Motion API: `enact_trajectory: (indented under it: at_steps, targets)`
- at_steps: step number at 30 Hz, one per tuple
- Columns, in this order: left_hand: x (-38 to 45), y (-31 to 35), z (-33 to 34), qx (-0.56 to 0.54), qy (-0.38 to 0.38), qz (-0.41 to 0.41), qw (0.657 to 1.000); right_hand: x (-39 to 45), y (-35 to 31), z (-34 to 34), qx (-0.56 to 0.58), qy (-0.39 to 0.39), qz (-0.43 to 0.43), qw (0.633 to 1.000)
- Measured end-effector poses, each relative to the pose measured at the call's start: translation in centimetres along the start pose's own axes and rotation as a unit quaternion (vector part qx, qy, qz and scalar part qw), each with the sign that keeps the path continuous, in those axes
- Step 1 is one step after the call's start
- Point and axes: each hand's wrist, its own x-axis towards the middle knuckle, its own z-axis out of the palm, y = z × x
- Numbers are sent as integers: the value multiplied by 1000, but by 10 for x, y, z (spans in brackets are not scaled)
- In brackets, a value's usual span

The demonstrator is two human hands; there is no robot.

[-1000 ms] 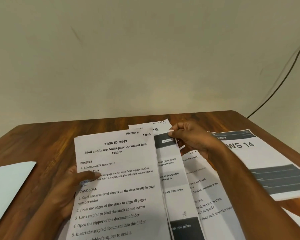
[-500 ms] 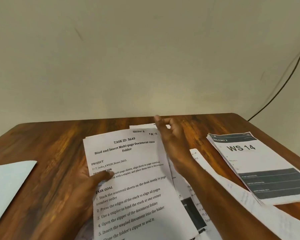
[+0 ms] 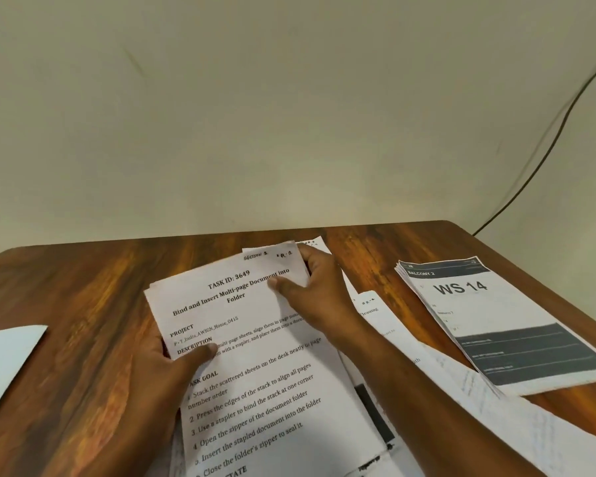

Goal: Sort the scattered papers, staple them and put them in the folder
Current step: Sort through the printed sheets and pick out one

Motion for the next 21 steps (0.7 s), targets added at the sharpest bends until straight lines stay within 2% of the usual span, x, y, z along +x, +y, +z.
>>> enact_trajectory:
  at_steps: [5, 8, 11, 13, 17, 21]
  targets:
    - [7, 8, -8, -63, -1, 20, 998, -4, -29, -8, 162, 2, -31, 986]
    - [5, 17, -11, -122, -74, -5, 990, -9, -47, -16, 218, 17, -75, 973]
    - [-3, 29, -11, -116, -111, -3, 987, -13, -62, -23, 258, 12, -129, 957]
    - [-6, 36, -11, -113, -99, 24, 988, -15, -67, -26, 227, 15, -148, 963]
    - [-3, 42, -21, -150, -33, 65, 986, -13, -58, -18, 60, 23, -135, 989]
    - [-5, 46, -29, -97, 50, 140, 984, -25, -50, 7, 39, -15, -149, 988]
